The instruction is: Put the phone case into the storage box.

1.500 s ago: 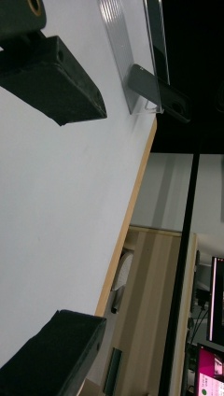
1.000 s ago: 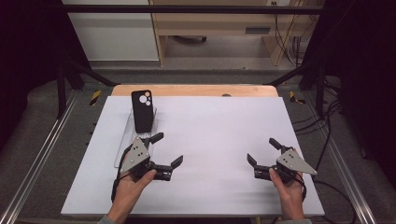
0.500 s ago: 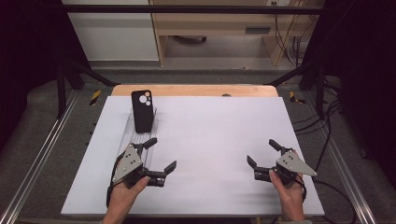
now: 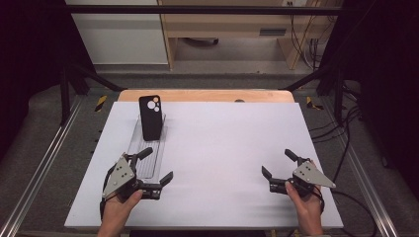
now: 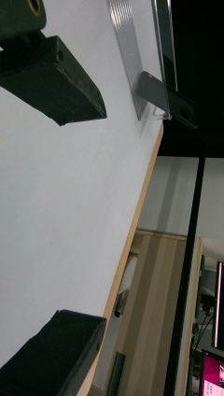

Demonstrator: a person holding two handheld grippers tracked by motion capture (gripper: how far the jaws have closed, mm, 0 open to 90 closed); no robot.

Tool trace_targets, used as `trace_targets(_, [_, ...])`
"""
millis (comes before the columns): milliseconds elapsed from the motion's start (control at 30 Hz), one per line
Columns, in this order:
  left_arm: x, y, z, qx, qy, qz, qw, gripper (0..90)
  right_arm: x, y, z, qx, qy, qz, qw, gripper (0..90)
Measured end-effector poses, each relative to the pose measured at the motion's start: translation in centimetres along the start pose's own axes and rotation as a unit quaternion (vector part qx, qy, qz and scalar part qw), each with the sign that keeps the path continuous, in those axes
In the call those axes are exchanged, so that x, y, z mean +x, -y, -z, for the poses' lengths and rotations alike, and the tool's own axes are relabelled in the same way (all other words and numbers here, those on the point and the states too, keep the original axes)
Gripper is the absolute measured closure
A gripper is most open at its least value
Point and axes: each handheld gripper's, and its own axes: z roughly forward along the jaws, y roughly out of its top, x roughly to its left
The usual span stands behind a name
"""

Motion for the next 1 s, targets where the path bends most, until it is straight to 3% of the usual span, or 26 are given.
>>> trace_targets(500, [2.2,0.6,2.0,0.003,-0.026,0.0,0.9997,1.4,0.0,0.1,0.1,0.001,0.0,0.001,1.0,3.2])
trace_targets(1000, [3.4,1.3,3.3,-0.001,-0.044,0.004,0.999,1.4,-0.1,0.1,0.2,0.0,0.0,0.002,1.0,3.2])
